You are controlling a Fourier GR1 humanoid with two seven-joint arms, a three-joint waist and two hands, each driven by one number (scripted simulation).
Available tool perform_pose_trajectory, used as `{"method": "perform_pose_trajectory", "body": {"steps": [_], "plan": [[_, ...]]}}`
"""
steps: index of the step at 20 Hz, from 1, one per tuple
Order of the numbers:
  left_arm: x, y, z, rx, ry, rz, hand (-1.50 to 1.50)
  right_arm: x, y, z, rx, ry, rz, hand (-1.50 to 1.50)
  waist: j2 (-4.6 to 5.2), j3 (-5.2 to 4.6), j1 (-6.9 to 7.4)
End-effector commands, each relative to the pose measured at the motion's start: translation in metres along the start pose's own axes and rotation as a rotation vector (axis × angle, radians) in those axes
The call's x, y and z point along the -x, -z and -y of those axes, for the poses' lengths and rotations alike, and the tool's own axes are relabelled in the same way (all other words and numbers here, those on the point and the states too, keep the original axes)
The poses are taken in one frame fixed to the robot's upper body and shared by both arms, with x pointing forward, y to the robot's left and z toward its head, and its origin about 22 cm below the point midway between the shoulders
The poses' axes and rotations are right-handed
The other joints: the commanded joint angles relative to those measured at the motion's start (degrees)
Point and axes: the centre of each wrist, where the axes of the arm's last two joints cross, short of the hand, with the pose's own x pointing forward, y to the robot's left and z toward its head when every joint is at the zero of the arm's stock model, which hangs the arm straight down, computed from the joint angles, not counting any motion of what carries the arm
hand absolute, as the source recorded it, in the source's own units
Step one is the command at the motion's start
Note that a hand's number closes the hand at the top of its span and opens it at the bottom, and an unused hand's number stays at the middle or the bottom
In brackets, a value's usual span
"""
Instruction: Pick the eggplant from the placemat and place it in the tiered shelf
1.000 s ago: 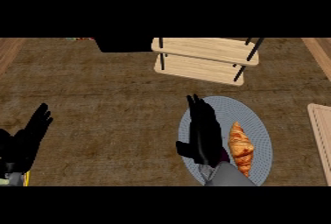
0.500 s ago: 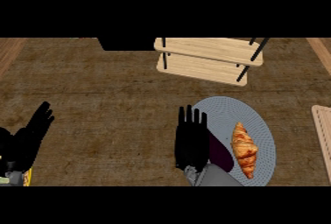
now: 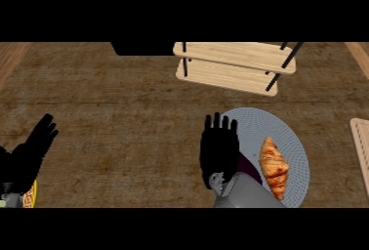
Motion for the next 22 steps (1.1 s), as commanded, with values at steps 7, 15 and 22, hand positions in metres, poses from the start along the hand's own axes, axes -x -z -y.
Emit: {"method": "perform_pose_trajectory", "body": {"steps": [7, 15, 22], "plan": [[-0.013, -0.001, 0.002, -0.003, 0.002, 0.02, 0.0, 0.021, 0.009, -0.006, -0.096, -0.173, -0.223, -1.5, 0.15, 0.12, 0.06], [0.0, 0.001, 0.011, 0.006, 0.015, 0.005, 0.0, 0.037, 0.015, -0.008, -0.099, -0.184, -0.193, -1.5, 0.38, 0.12, 0.37], [0.008, 0.003, 0.003, 0.016, -0.004, -0.011, 0.0, 0.04, 0.029, -0.021, -0.101, -0.161, -0.202, -1.5, 0.42, 0.12, 0.48]]}}
